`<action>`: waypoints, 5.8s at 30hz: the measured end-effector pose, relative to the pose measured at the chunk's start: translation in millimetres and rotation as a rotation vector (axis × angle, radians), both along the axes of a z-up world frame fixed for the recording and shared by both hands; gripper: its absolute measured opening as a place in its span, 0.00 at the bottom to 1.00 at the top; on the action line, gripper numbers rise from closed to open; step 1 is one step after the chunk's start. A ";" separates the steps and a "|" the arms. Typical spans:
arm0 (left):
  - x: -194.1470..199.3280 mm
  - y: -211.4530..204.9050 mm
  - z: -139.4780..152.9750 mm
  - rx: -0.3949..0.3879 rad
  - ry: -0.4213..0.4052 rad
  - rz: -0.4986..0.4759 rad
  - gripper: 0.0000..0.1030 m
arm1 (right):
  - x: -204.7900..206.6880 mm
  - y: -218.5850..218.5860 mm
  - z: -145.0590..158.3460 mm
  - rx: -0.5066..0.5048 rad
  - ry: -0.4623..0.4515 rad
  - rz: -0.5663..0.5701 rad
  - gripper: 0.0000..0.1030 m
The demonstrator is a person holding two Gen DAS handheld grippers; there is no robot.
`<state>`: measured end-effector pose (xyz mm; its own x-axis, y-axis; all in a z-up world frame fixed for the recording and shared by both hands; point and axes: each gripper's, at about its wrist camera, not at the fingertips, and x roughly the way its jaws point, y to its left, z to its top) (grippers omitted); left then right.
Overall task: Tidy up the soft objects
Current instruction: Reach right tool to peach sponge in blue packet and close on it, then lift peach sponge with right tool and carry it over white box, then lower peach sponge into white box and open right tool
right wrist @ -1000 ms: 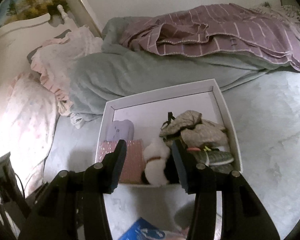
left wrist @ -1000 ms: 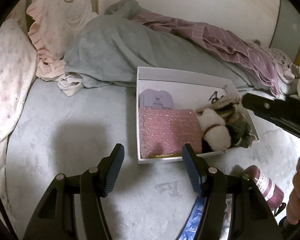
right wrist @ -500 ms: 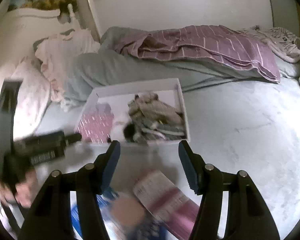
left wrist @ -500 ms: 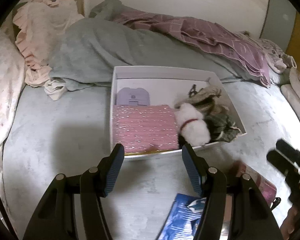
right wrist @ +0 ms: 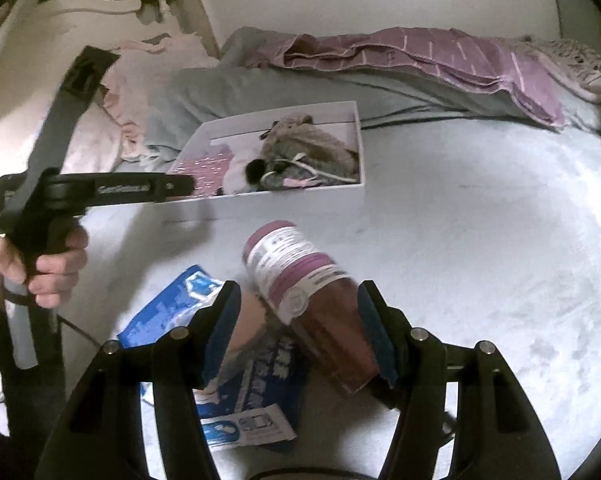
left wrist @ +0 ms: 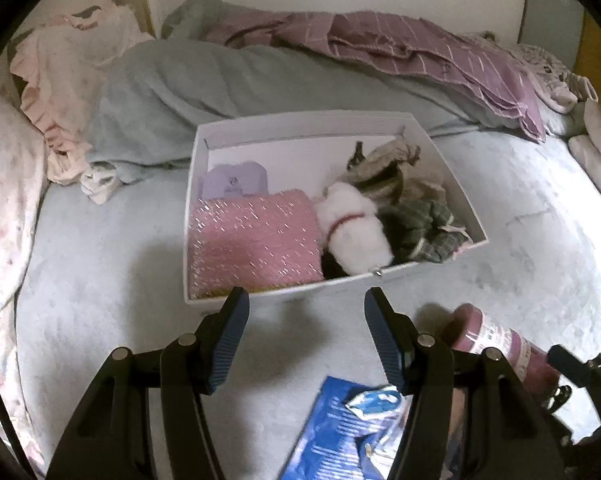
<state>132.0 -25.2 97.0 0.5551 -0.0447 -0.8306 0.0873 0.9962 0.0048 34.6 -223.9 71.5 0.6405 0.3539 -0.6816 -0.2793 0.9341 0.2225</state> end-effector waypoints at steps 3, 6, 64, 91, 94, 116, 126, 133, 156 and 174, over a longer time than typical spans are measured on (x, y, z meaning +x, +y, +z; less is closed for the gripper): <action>0.0 -2.6 -0.3 -0.022 0.027 -0.010 0.59 | -5.3 3.2 -1.8 0.054 -0.008 0.059 0.60; -0.3 -7.1 -1.6 -0.016 0.044 -0.014 0.58 | -7.6 10.7 -5.4 0.102 0.042 0.130 0.61; -70.9 33.8 -67.4 -0.044 -0.029 -0.028 0.58 | 9.7 73.9 -52.8 -0.057 0.102 0.128 0.69; -70.1 14.3 -59.6 -0.292 -0.090 -0.164 0.59 | -8.4 38.2 -34.2 0.010 -0.008 0.012 0.10; -57.3 3.6 -60.5 -0.276 -0.079 -0.182 0.58 | -2.2 28.8 -38.6 0.023 0.029 -0.026 0.10; -62.6 -11.6 -62.0 -0.240 -0.086 -0.151 0.03 | -1.9 21.4 -36.4 0.041 0.027 -0.048 0.10; -67.4 9.3 -34.0 -0.328 -0.133 -0.101 0.00 | 2.2 25.0 -18.6 0.143 0.053 0.050 0.10; -73.4 19.8 -5.7 -0.349 -0.185 -0.127 0.00 | 7.8 34.2 -3.3 0.160 0.063 0.082 0.10; 35.7 87.5 17.2 -0.519 -0.214 0.005 0.00 | 128.9 49.5 21.1 0.215 0.207 0.174 0.10; 104.1 83.1 -13.2 -0.280 -0.115 0.128 0.00 | 258.3 84.5 4.6 0.226 0.385 0.197 0.10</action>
<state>236.1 57.9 83.9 0.6607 -0.1860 -0.7272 -0.0238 0.9631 -0.2679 292.9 -139.4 76.0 0.2627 0.6098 -0.7477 -0.3038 0.7878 0.5358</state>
